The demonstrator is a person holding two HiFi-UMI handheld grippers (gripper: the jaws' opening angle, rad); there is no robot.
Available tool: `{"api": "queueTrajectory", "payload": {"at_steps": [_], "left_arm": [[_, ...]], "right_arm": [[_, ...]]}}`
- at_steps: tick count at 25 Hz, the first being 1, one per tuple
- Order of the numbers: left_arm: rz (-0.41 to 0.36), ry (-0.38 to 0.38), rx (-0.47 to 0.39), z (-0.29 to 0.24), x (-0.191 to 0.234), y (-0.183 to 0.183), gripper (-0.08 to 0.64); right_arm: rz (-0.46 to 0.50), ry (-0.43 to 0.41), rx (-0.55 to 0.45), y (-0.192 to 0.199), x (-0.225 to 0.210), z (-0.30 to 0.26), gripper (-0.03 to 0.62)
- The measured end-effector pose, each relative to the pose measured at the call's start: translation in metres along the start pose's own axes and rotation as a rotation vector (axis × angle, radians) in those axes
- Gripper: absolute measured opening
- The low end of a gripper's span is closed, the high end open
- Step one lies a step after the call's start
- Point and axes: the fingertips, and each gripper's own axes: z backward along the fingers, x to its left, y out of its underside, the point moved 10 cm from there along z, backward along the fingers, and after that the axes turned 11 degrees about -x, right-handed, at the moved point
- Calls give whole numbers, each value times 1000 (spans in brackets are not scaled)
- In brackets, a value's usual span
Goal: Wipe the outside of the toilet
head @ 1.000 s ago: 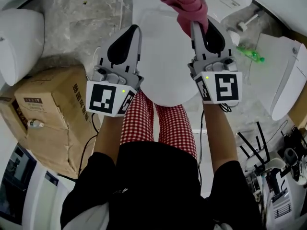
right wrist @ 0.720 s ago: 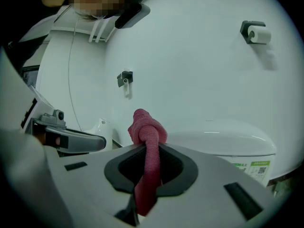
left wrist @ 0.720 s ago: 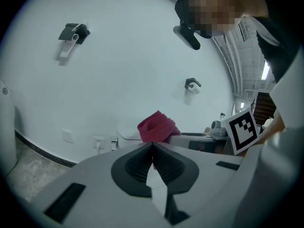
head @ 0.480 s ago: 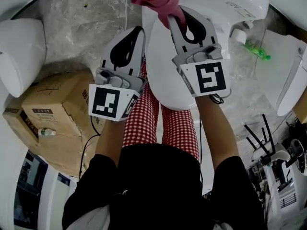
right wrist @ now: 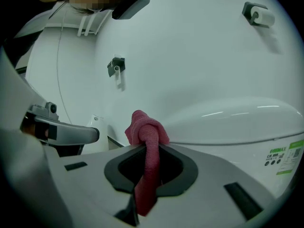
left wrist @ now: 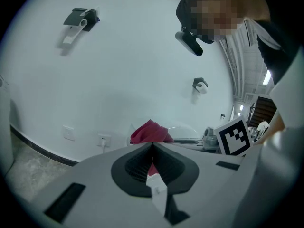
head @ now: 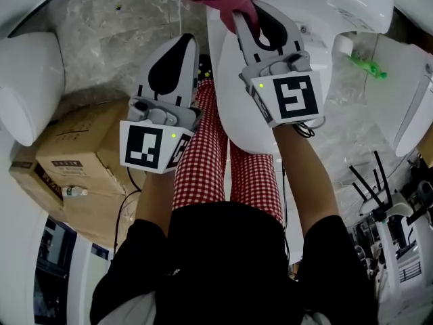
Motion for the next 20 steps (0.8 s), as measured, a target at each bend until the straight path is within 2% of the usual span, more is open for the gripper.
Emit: {"api": "queueTrajectory", "payload": {"at_steps": [2,7,11,20], "left_arm": [[3,2,3,-1,4,-1,9],[5,7,4,-3,12,-4,9],[12,5,8,-5,19,-4,9],[-3,79,42,-18,19,-6,9]], "right_arm": [[-5,14,12,3,1,-4,55],[-114,48,15,9,-5,-14,55],[-148,51,11,8,-7,-16,55],[-206,115,-16,7,-17,-7,55]]}}
